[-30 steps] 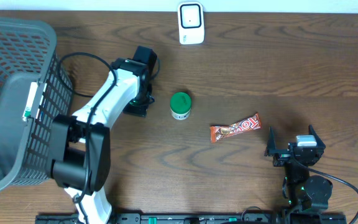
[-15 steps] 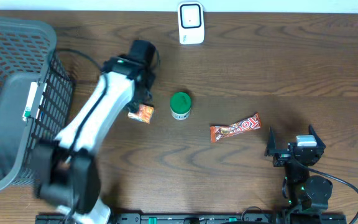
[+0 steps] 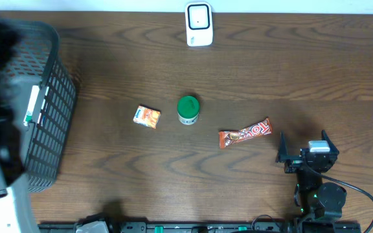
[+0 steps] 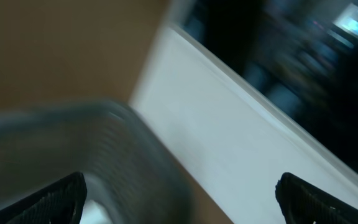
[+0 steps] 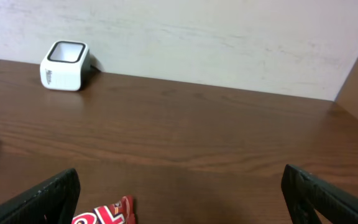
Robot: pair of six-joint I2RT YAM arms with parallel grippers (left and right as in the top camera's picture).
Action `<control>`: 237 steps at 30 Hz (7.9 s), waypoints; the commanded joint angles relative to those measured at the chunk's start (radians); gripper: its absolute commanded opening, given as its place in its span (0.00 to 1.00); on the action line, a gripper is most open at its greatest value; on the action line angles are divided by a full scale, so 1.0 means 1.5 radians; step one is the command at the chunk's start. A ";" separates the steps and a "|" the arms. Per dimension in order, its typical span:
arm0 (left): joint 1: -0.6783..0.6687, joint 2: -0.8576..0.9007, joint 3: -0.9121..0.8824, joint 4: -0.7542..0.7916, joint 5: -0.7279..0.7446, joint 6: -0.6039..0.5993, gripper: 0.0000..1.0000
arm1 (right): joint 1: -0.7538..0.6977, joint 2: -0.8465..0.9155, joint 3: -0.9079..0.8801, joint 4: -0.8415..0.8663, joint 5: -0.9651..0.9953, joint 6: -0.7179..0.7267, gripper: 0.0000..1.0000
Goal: Scan the item barcode
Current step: 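Carry the Kleenex pack toward the scanner and drop it on the table, then reach the left gripper into the basket toward the white-green box, then grasp the white Panadol box with the left gripper and lift it out, then carry the Panadol box toward the scanner and release it on the table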
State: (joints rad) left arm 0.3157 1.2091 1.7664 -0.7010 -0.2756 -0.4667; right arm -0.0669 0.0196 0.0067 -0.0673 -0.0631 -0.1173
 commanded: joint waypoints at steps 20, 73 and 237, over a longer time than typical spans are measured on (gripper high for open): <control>0.281 0.346 -0.012 -0.096 0.417 0.499 0.98 | 0.006 -0.001 -0.001 -0.002 0.002 -0.007 0.99; 0.226 0.603 -0.047 -0.050 0.311 0.618 0.98 | 0.006 -0.001 -0.001 -0.002 0.002 -0.007 0.99; -0.584 0.127 -0.038 0.058 -0.133 0.107 0.97 | 0.006 0.000 -0.001 -0.002 0.002 -0.007 0.99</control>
State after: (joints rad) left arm -0.6178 1.4986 1.7004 -0.5518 -0.2676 -0.4526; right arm -0.0669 0.0193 0.0067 -0.0673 -0.0631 -0.1173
